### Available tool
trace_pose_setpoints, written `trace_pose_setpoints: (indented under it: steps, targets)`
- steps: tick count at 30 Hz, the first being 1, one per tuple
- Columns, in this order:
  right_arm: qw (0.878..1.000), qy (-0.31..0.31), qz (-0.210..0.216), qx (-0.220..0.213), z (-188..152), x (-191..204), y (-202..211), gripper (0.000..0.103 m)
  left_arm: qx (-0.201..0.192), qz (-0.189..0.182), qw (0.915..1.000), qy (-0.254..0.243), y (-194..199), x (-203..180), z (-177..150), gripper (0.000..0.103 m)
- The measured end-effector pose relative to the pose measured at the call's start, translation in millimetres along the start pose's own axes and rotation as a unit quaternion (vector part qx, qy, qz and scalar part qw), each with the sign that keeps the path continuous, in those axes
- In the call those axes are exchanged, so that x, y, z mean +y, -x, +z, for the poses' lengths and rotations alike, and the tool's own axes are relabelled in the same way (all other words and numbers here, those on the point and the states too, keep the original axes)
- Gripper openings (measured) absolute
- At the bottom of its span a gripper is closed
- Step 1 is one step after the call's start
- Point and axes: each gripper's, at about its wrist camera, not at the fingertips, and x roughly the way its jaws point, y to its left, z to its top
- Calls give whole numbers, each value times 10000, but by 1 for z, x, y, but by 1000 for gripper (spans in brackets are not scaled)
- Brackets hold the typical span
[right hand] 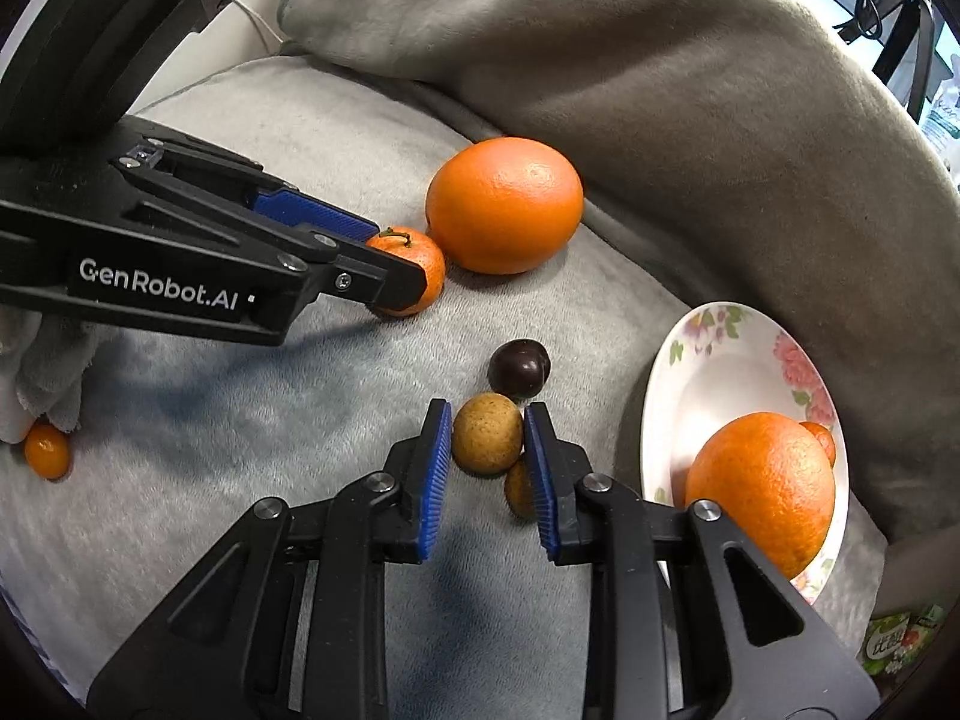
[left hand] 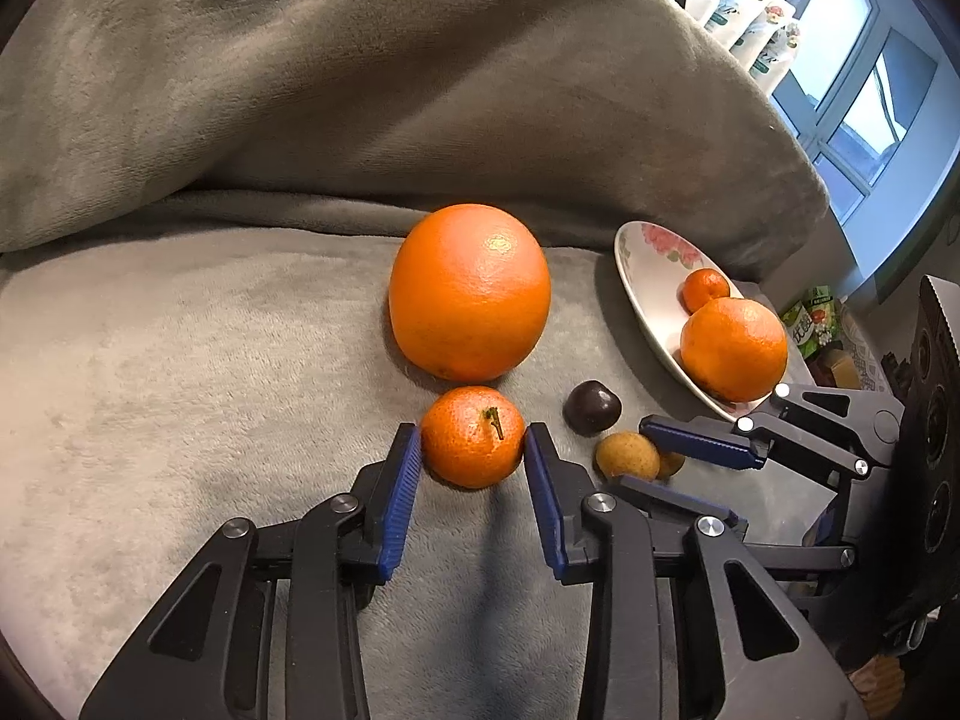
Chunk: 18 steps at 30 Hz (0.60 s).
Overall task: Organize fruits
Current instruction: 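Grasp the brown round fruit with the right gripper while the left gripper grasps the tangerine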
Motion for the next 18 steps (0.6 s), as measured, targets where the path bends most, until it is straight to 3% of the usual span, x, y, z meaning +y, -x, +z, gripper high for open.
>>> trace_pose_setpoints:
  steps: [18]
  targets:
    - [9928,-869,289,-775,-25,-26,48,26,-237,-66,9997,79,18,-8,-1,33]
